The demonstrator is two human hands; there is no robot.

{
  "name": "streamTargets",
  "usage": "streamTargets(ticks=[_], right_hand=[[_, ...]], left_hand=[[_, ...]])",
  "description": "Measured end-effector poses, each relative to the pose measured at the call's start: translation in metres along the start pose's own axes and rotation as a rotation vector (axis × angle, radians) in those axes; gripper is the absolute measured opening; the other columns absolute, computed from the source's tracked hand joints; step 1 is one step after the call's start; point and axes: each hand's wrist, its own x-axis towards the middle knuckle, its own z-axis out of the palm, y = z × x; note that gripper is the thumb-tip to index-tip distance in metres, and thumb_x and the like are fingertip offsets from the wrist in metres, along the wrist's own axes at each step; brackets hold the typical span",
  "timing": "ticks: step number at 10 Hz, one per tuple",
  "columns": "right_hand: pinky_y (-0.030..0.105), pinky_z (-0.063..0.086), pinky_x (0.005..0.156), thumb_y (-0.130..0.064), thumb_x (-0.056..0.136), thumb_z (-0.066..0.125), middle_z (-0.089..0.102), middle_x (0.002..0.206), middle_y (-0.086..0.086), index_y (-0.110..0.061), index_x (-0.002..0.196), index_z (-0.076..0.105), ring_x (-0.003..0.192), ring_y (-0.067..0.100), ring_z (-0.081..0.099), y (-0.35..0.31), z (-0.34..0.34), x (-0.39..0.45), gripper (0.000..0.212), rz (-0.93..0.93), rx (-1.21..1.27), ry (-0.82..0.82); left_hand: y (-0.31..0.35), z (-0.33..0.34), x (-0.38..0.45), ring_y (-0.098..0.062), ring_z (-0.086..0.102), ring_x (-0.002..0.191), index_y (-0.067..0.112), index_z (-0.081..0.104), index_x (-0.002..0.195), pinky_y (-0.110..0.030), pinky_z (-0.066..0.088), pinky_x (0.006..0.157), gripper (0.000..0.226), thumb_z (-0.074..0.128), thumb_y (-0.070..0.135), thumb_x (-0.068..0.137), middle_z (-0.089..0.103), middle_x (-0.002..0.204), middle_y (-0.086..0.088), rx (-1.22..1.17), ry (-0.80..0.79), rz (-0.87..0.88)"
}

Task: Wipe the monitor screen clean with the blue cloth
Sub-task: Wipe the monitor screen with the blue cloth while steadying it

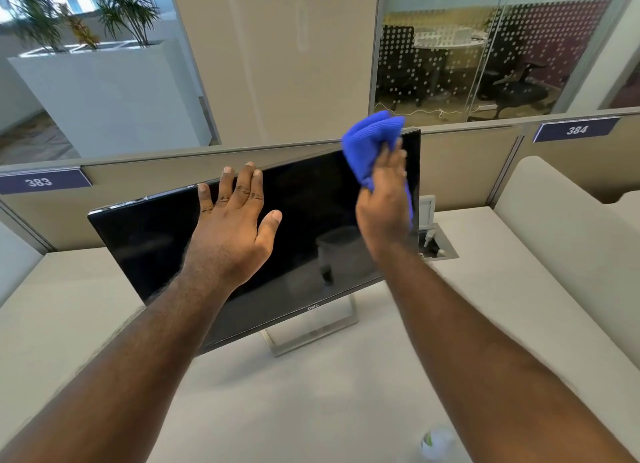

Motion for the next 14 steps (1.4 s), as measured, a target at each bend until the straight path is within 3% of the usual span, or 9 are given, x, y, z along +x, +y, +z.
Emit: streamTargets(ticks=[1, 4, 7, 9, 10, 11, 12, 13, 14], right_hand=[[0.049, 0.024, 0.117, 0.004, 0.093, 0.040, 0.023, 0.156, 0.026, 0.007, 0.147, 0.027, 0.146, 0.037, 0.022, 0.029, -0.017, 0.030, 0.055, 0.178, 0.082, 0.038], [0.044, 0.021, 0.120, 0.003, 0.092, 0.046, 0.021, 0.160, 0.015, -0.004, 0.152, 0.022, 0.148, 0.027, 0.019, 0.064, -0.017, -0.037, 0.065, 0.177, -0.054, -0.119], [0.048, 0.024, 0.118, 0.006, 0.090, 0.043, 0.021, 0.159, 0.009, -0.016, 0.153, 0.017, 0.145, 0.028, 0.023, 0.042, 0.016, -0.152, 0.072, 0.619, 0.233, -0.141], [0.032, 0.012, 0.121, 0.006, 0.096, 0.042, 0.021, 0.160, 0.011, -0.004, 0.150, 0.027, 0.149, 0.025, 0.014, -0.013, 0.056, -0.203, 0.058, 0.572, 0.114, -0.097], [0.038, 0.016, 0.121, 0.004, 0.096, 0.042, 0.021, 0.160, 0.011, -0.002, 0.150, 0.026, 0.149, 0.027, 0.017, -0.036, 0.071, -0.228, 0.057, 0.492, 0.121, -0.158], [0.031, 0.012, 0.121, 0.008, 0.090, 0.048, 0.023, 0.159, 0.013, -0.002, 0.150, 0.026, 0.147, 0.031, 0.020, -0.061, 0.079, -0.255, 0.064, 0.455, 0.098, -0.260], [0.020, -0.006, 0.118, 0.006, 0.087, 0.053, 0.025, 0.158, 0.014, -0.005, 0.150, 0.029, 0.147, 0.033, 0.020, -0.082, 0.084, -0.284, 0.068, 0.325, 0.036, -0.368], [0.028, -0.002, 0.121, 0.003, 0.088, 0.050, 0.022, 0.159, 0.013, -0.005, 0.151, 0.026, 0.147, 0.034, 0.019, -0.094, 0.087, -0.298, 0.068, 0.234, -0.078, -0.409], [0.026, 0.010, 0.118, 0.006, 0.087, 0.053, 0.028, 0.156, 0.017, -0.003, 0.149, 0.031, 0.144, 0.032, 0.030, -0.095, 0.088, -0.287, 0.067, 0.357, -0.115, -0.307]], left_hand=[[-0.001, 0.000, 0.000, -0.016, -0.026, 0.145, 0.022, -0.011, 0.155, -0.045, -0.020, 0.117, 0.066, 0.013, 0.051, 0.100, -0.022, 0.159, 0.007, -0.002, -0.007, 0.001], [-0.007, 0.000, -0.006, -0.015, -0.031, 0.144, 0.022, -0.014, 0.154, -0.044, -0.021, 0.116, 0.071, 0.011, 0.053, 0.096, -0.027, 0.160, 0.006, -0.006, 0.001, 0.009], [-0.061, -0.003, -0.048, -0.018, -0.019, 0.149, 0.018, -0.001, 0.157, -0.047, -0.011, 0.119, 0.068, 0.022, 0.044, 0.098, -0.013, 0.165, 0.003, 0.013, 0.133, -0.117], [-0.101, -0.010, -0.075, -0.019, -0.016, 0.150, 0.018, -0.001, 0.157, -0.049, -0.008, 0.120, 0.069, 0.025, 0.041, 0.097, -0.012, 0.165, 0.002, -0.017, 0.173, -0.201], [-0.116, -0.014, -0.082, -0.016, -0.019, 0.150, 0.020, -0.003, 0.157, -0.049, -0.009, 0.120, 0.069, 0.023, 0.042, 0.098, -0.015, 0.165, 0.005, -0.023, 0.167, -0.201], [-0.123, -0.016, -0.086, -0.015, -0.018, 0.150, 0.021, -0.003, 0.157, -0.048, -0.010, 0.120, 0.068, 0.023, 0.042, 0.098, -0.013, 0.165, 0.006, -0.026, 0.161, -0.190], [-0.125, -0.016, -0.089, -0.015, -0.015, 0.150, 0.021, -0.002, 0.157, -0.046, -0.010, 0.120, 0.067, 0.024, 0.041, 0.099, -0.009, 0.166, 0.004, -0.046, 0.164, -0.189], [-0.126, -0.017, -0.089, -0.015, -0.015, 0.150, 0.020, -0.001, 0.157, -0.046, -0.010, 0.120, 0.067, 0.025, 0.041, 0.099, -0.008, 0.165, 0.004, -0.068, 0.162, -0.181], [-0.128, -0.018, -0.089, -0.014, -0.016, 0.150, 0.021, -0.002, 0.157, -0.045, -0.011, 0.120, 0.067, 0.024, 0.043, 0.099, -0.009, 0.165, 0.004, -0.053, 0.146, -0.171]])
